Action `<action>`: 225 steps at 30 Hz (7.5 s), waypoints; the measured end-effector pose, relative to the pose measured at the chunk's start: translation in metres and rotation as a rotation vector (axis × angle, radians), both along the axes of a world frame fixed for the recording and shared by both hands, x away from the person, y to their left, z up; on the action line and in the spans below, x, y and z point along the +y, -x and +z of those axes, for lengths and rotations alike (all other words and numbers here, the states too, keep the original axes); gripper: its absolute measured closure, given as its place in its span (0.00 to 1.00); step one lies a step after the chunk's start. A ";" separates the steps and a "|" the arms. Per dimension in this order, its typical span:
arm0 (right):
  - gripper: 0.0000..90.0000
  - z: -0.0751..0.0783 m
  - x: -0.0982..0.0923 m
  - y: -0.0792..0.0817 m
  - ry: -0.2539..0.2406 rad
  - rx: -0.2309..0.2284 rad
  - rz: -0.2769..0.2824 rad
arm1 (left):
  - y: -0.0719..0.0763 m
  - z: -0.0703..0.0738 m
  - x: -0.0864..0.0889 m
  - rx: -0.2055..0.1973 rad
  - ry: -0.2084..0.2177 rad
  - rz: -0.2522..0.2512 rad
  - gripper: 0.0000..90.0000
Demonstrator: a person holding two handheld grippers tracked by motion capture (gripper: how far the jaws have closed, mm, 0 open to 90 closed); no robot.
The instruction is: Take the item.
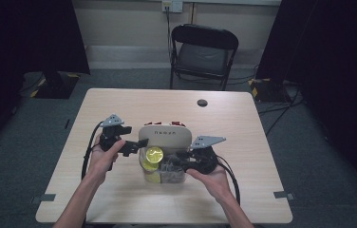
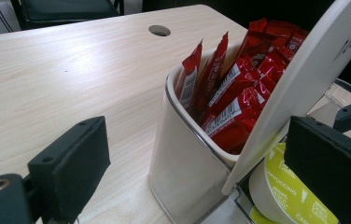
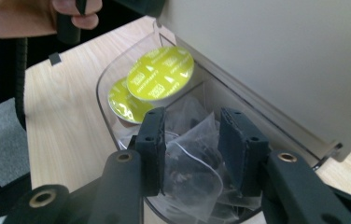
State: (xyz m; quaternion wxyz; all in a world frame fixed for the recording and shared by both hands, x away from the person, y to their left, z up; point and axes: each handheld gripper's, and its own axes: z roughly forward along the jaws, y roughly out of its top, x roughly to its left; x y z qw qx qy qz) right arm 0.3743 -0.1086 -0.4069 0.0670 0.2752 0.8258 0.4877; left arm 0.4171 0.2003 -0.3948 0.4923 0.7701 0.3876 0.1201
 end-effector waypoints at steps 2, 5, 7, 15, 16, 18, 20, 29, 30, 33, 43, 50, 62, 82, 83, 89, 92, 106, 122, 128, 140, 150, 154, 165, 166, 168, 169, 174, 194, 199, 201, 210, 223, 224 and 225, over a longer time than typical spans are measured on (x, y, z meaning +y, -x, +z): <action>0.68 -0.001 0.000 -0.001 0.002 0.001 0.002 | 0.000 -0.001 0.000 0.004 0.008 -0.002 0.07; 0.69 -0.002 0.002 -0.001 0.013 0.004 0.012 | -0.001 -0.001 0.000 0.006 0.008 -0.001 0.06; 0.69 -0.003 0.002 -0.001 0.021 0.006 0.012 | -0.001 -0.001 0.000 0.006 0.002 -0.001 0.06; 0.83 -0.005 0.002 -0.001 0.012 0.022 0.015 | 0.001 -0.001 -0.002 0.000 -0.016 0.000 0.08; 0.85 -0.005 0.001 -0.001 0.007 0.025 0.013 | 0.001 -0.001 -0.002 0.002 -0.013 0.000 0.08; 0.90 -0.005 0.001 -0.001 -0.001 0.029 0.016 | 0.001 -0.002 -0.002 0.001 -0.013 0.000 0.08; 0.95 -0.006 -0.001 -0.001 -0.008 0.036 0.016 | 0.001 -0.002 -0.001 0.000 -0.014 -0.001 0.08; 1.00 -0.005 -0.004 0.001 -0.028 0.043 0.014 | 0.001 -0.003 -0.001 0.008 -0.005 0.001 0.08; 1.00 -0.005 -0.004 0.001 -0.031 0.042 0.015 | 0.001 -0.003 -0.001 0.009 -0.004 0.001 0.08; 1.00 -0.003 -0.004 0.002 -0.041 0.036 0.017 | 0.002 -0.003 -0.001 0.009 -0.004 0.004 0.08; 1.00 0.004 -0.003 0.004 -0.063 0.014 0.015 | 0.001 -0.002 0.000 0.010 -0.001 0.002 0.08; 1.00 0.007 -0.004 0.004 -0.075 0.005 0.015 | 0.001 -0.003 0.000 0.009 -0.002 -0.001 0.08; 1.00 0.012 -0.007 0.005 -0.097 0.000 0.009 | 0.001 -0.005 0.000 0.019 -0.001 -0.004 0.08; 1.00 0.024 -0.010 0.010 -0.114 -0.028 0.022 | 0.000 -0.005 0.001 0.026 0.003 0.000 0.08; 1.00 0.025 -0.010 0.010 -0.120 -0.029 0.024 | 0.000 -0.005 0.001 0.027 0.004 0.000 0.08; 1.00 0.030 -0.012 0.012 -0.128 -0.039 0.027 | 0.000 -0.005 0.001 0.029 0.005 -0.001 0.08; 1.00 0.032 -0.014 0.012 -0.135 -0.044 0.025 | 0.000 -0.005 0.001 0.028 0.004 0.000 0.08; 1.00 0.041 -0.036 0.014 -0.165 -0.059 -0.023 | 0.000 -0.005 0.001 0.035 0.009 0.001 0.08; 1.00 0.044 -0.064 0.022 -0.176 -0.075 -0.090 | 0.000 -0.004 0.001 0.037 0.009 0.002 0.08; 1.00 0.042 -0.078 0.025 -0.170 -0.075 -0.122 | 0.000 -0.005 0.001 0.035 0.004 0.003 0.07; 1.00 0.023 -0.101 0.023 -0.136 -0.057 -0.198 | 0.000 -0.005 0.003 0.039 0.012 0.002 0.07; 1.00 0.009 -0.106 0.013 -0.106 -0.043 -0.234 | 0.001 -0.005 0.002 0.037 0.008 0.007 0.08; 1.00 0.006 -0.105 0.009 -0.084 -0.044 -0.239 | 0.001 -0.005 0.002 0.040 0.002 0.005 0.08; 0.97 -0.005 -0.110 0.002 -0.066 -0.011 -0.268 | 0.002 -0.005 0.002 0.038 -0.006 0.006 0.09; 0.96 -0.005 -0.110 0.002 -0.068 -0.009 -0.268 | 0.002 -0.005 0.002 0.038 -0.001 0.004 0.09; 0.94 -0.006 -0.110 0.002 -0.064 -0.010 -0.272 | 0.001 -0.005 0.002 0.039 0.003 0.003 0.09; 0.93 -0.006 -0.110 0.002 -0.065 -0.010 -0.275 | 0.001 -0.005 0.002 0.038 0.003 0.003 0.09; 0.86 -0.005 -0.111 0.003 -0.073 -0.013 -0.283 | 0.001 -0.005 0.003 0.040 0.004 0.004 0.09; 0.59 -0.009 -0.131 0.030 -0.042 -0.011 -0.351 | 0.001 -0.005 0.003 0.034 0.004 -0.003 0.10; 0.54 -0.019 -0.136 0.032 -0.017 0.001 -0.373 | 0.002 -0.005 0.004 0.034 0.006 -0.003 0.11; 0.52 -0.022 -0.137 0.032 -0.008 0.008 -0.381 | 0.002 -0.005 0.004 0.036 0.012 -0.001 0.11; 0.41 -0.037 -0.147 0.037 0.035 0.028 -0.403 | 0.003 -0.007 0.009 0.041 0.011 0.009 0.12; 0.26 -0.071 -0.153 0.031 0.144 0.106 -0.435 | 0.004 -0.005 0.015 0.035 0.016 -0.002 0.16; 0.25 -0.073 -0.153 0.030 0.148 0.112 -0.437 | 0.004 -0.005 0.015 0.034 0.020 -0.001 0.17; 0.23 -0.074 -0.154 0.029 0.153 0.113 -0.439 | 0.005 -0.005 0.016 0.033 0.025 0.001 0.17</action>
